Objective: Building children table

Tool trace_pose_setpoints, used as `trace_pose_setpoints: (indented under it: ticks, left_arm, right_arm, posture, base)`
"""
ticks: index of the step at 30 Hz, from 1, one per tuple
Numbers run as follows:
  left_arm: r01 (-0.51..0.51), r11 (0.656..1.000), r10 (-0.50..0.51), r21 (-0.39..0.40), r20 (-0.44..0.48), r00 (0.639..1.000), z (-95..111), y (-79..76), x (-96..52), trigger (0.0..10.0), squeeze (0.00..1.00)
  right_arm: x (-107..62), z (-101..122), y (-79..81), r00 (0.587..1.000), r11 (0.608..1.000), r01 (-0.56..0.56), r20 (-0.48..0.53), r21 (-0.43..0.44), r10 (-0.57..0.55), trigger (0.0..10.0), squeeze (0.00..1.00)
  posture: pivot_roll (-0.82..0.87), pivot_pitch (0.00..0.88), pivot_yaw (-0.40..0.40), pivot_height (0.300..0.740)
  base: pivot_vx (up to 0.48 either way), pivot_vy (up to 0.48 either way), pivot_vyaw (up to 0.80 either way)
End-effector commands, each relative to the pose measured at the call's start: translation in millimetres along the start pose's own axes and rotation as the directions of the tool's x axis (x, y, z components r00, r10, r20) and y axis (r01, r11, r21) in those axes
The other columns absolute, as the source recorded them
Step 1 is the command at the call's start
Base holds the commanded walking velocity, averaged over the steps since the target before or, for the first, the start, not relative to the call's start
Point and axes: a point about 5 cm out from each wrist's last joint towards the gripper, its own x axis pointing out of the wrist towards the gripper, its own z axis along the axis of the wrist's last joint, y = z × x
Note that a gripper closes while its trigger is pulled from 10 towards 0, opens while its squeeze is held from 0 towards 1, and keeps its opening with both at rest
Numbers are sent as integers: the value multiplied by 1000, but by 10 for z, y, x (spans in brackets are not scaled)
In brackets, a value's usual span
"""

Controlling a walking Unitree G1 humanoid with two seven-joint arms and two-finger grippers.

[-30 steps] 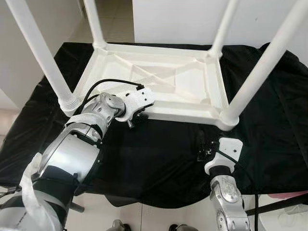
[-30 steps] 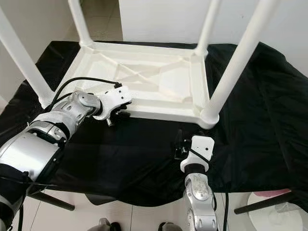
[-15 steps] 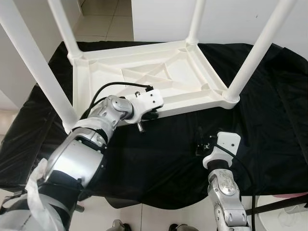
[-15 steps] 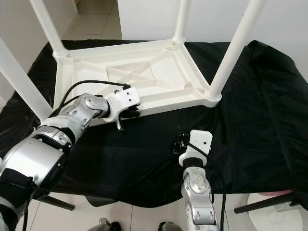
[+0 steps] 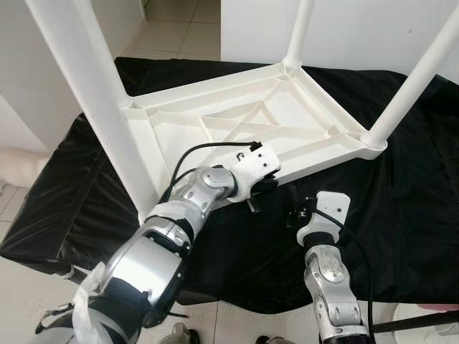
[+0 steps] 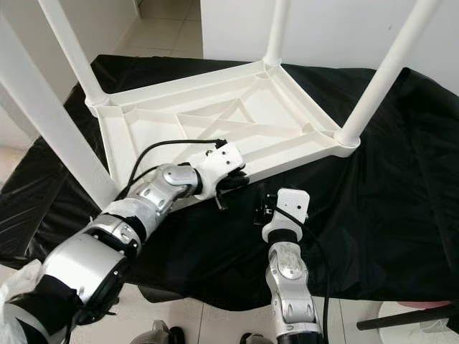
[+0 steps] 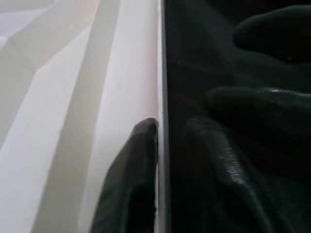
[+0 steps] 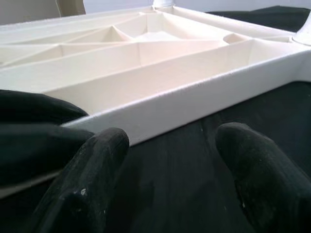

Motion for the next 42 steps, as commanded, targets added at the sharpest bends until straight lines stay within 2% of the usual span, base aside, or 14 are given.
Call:
trace_pose_setpoints:
  ticks: [1, 4, 5, 6, 7, 12, 14, 19, 21, 24, 32, 35, 38, 42]
  left_arm:
    - [-8, 999, 9, -50, 16, 1000, -127, -58, -31, 10000, 1000]
    - [-58, 998, 59, -25, 53, 997, -111, 1, -91, 10000, 1000]
    - [-137, 990, 139, -30, 77, 987, -142, 90, -200, 10000, 0]
    - [-254, 966, 256, -45, 71, 964, -240, 212, -372, 10000, 0]
    - [-284, 957, 288, -55, 66, 955, -280, 245, -432, 10000, 0]
    - [-310, 949, 314, -59, 80, 946, -304, 265, -512, 10000, 0]
    - [-345, 933, 357, -98, 140, 924, -267, 319, -694, 10000, 0]
    - [-360, 923, 380, -135, 183, 907, -238, 347, -850, 10000, 0]
    - [-364, 921, 386, -142, 198, 901, -231, 342, -910, 10000, 0]
    - [-393, 905, 422, -161, 248, 872, -208, 293, -1155, 10000, 0]
    - [-451, 868, 494, -207, 273, 826, -161, 210, -1491, 10000, 0]
    - [-451, 851, 516, -269, 265, 815, -180, 167, -1596, 10000, 0]
    - [-471, 802, 574, -367, 258, 777, -209, 166, -1799, 10000, 0]
    - [-470, 782, 595, -410, 264, 759, -204, 156, -1873, 10000, 0]
  right_arm:
    - [10, -30, -13, 1000, 1000, 12, -7, 2, -12, 10000, 0]
    - [23, -30, -16, 1000, 1000, 12, -5, 1, -12, 10000, 0]
    - [49, -35, -17, 1000, 1000, 11, -6, 0, -11, 10000, 0]
    - [94, -37, -19, 1000, 1000, 8, -5, -2, -8, 10000, 0]
    - [114, -31, -16, 1000, 1000, 6, -3, -1, -6, 10000, 0]
    - [141, -22, -7, 1000, 1000, 3, 1, 1, -3, 10000, 0]
    - [198, -11, 2, 1000, 1000, 1, 7, -2, -1, 10000, 0]
    - [240, -8, 2, 1000, 1000, 2, 9, -6, -2, 10000, 0]
    - [251, -9, 1, 1000, 1000, 3, 9, -6, -3, 10000, 0]
    - [285, -20, 31, 1000, 1000, -16, 6, -16, 16, 10000, 0]
    - [323, -43, 85, 999, 999, -47, -3, -9, 47, 10000, 0]
    - [358, -14, 104, 998, 998, -56, 8, -6, 56, 10000, 0]
    - [412, 31, 108, 998, 998, -60, 19, -5, 60, 10000, 0]
    - [432, 41, 102, 998, 998, -59, 21, -5, 59, 10000, 0]
  posture:
    - [-31, 102, 27, 740]
    - [-29, 99, 25, 740]
    - [-25, 87, 20, 740]
    - [-22, 80, 14, 740]
    - [-22, 80, 14, 740]
    - [-22, 74, 10, 740]
    - [-18, 70, 6, 740]
    - [-14, 63, 2, 740]
    - [-13, 62, 1, 740]
    - [-12, 64, -1, 740]
    - [14, 71, -21, 740]
    - [23, 74, -29, 740]
    - [31, 85, -44, 740]
    - [32, 86, -47, 740]
  base:
    - [0, 0, 0]
    - [0, 0, 0]
    - [0, 0, 0]
    - [0, 0, 0]
    - [0, 0, 0]
    - [0, 0, 0]
    - [0, 0, 0]
    - [0, 0, 0]
    - [0, 0, 0]
    - [0, 0, 0]
    - [0, 0, 0]
    - [0, 0, 0]
    - [0, 0, 0]
    - [0, 0, 0]
